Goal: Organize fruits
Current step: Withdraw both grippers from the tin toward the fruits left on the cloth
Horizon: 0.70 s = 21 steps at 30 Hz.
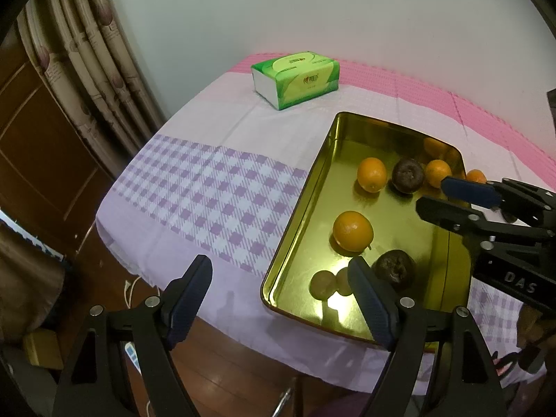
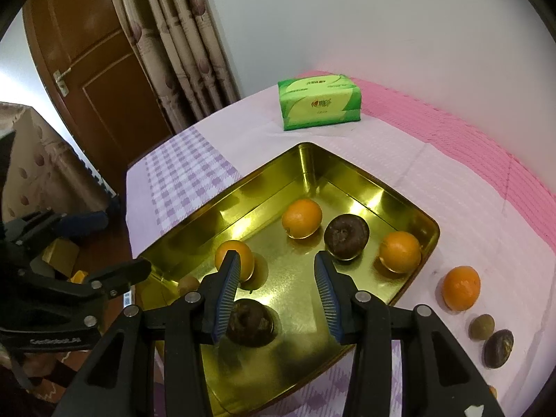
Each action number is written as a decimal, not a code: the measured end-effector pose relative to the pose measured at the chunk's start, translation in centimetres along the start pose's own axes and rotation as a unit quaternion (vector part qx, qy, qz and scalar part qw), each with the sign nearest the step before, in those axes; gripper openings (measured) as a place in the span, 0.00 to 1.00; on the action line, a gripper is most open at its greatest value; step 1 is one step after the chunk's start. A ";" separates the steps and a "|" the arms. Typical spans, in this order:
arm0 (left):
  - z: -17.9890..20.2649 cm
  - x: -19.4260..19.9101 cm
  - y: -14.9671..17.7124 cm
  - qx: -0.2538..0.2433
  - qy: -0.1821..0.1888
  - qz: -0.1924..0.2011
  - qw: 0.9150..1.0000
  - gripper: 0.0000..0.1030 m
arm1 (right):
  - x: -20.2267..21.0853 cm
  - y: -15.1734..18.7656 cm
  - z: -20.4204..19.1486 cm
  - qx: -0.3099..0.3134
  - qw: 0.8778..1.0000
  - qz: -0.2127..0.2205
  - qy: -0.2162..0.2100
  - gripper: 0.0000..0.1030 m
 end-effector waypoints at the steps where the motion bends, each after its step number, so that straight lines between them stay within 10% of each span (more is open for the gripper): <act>1: 0.0 0.0 0.0 0.000 -0.001 0.000 1.000 0.78 | 0.2 0.0 0.1 -0.002 1.000 0.003 0.000 0.41; 21: 0.6 0.8 0.0 -0.019 -0.022 0.017 0.999 0.79 | 10.0 6.0 5.2 -0.087 0.993 0.074 0.037 0.69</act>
Point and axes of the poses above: each gripper's, at about its wrist camera, not at the fingertips, and x roughly against the way its jaws point, z to its right, y to its underside, the point moved 9 cm from there along -x, roughly the way its jaws point, and after that the axes turned 1 degree about -x, right-handed, at the moved point
